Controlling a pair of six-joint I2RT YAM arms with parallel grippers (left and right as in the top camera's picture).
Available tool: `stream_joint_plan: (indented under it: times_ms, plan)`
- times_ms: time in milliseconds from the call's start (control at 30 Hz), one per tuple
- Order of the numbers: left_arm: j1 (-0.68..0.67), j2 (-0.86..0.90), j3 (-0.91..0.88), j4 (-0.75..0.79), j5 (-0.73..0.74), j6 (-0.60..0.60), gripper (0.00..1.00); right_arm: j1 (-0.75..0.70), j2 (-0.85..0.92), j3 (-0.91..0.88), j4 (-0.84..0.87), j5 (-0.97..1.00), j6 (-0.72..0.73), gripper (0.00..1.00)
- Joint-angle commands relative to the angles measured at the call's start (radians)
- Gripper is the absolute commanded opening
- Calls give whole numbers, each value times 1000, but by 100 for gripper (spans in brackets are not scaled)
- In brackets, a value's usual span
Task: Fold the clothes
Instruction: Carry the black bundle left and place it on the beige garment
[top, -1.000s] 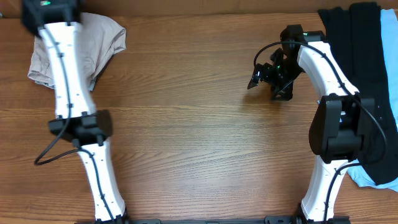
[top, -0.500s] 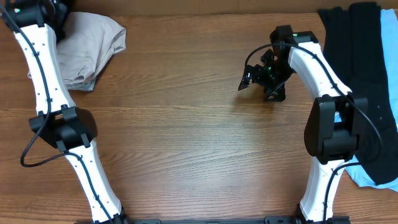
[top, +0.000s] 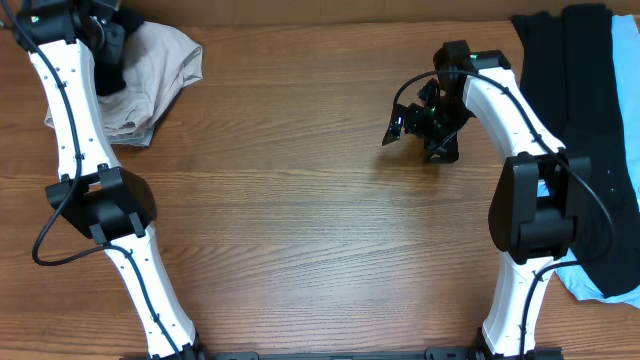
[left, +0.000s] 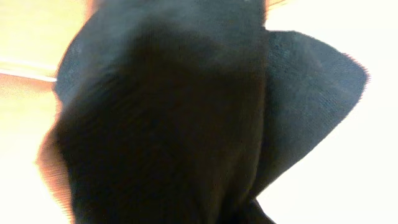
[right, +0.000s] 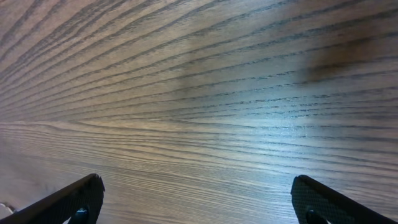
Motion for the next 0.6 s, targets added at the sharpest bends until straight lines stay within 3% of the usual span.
stream_joint_plan:
  times_ms: [0,200,367,567]
  plan:
    - [-26,-21,-6,-56,269,-157,100,3,-29,16,3,-10,2,100]
    - [-41,-24,14,-39,330,-355,100,3,-29,16,12,-18,2,100]
    - [-10,-26,161,-108,319,-481,100,3,-29,16,12,-17,2,100]
    - [49,-25,197,-209,269,-525,100,3,-29,16,13,-17,1,100]
